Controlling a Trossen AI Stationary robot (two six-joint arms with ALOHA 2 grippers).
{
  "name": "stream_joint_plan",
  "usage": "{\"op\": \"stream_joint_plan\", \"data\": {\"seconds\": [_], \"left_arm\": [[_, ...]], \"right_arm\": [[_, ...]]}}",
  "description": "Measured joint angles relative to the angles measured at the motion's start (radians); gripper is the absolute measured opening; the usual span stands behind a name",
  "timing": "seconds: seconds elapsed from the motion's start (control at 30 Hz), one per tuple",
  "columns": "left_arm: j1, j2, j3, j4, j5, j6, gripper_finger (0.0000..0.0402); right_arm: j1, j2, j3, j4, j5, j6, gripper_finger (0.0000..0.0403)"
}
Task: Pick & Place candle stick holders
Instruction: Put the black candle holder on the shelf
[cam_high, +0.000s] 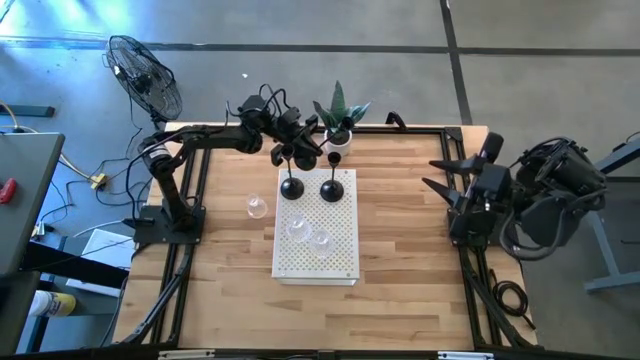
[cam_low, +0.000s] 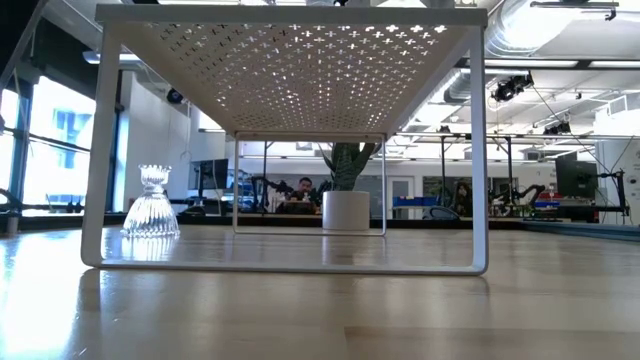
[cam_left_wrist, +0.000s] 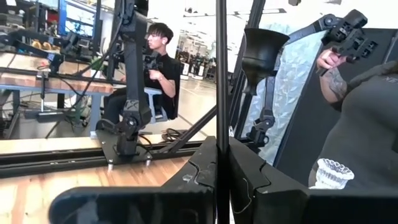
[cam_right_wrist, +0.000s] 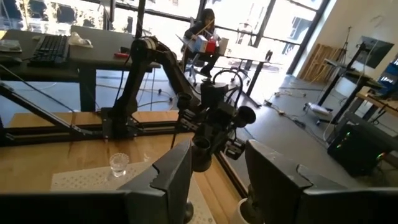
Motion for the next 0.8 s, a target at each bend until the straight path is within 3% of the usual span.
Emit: {"op": "stream_joint_plan", "data": {"seconds": [0.23, 0.53, 0.8], "left_arm": [[-0.033, 0.051, 0.000, 0.050, -0.008, -0.011, 0.0010], [-0.039, 0.137, 0.000, 0.322, -0.025, -0.194, 0.0010], [-0.040, 0.148, 0.001, 0.329, 0.001, -0.209, 0.0010]], "right_arm": [[-0.058, 0.000, 0.000, 0.010, -0.092, -0.001, 0.0144], [-0.071, 0.000, 0.000, 0.128, -0.140, -0.112, 0.0144], [-0.071, 0.000, 0.000, 0.144, -0.140, -0.132, 0.0144]]}}
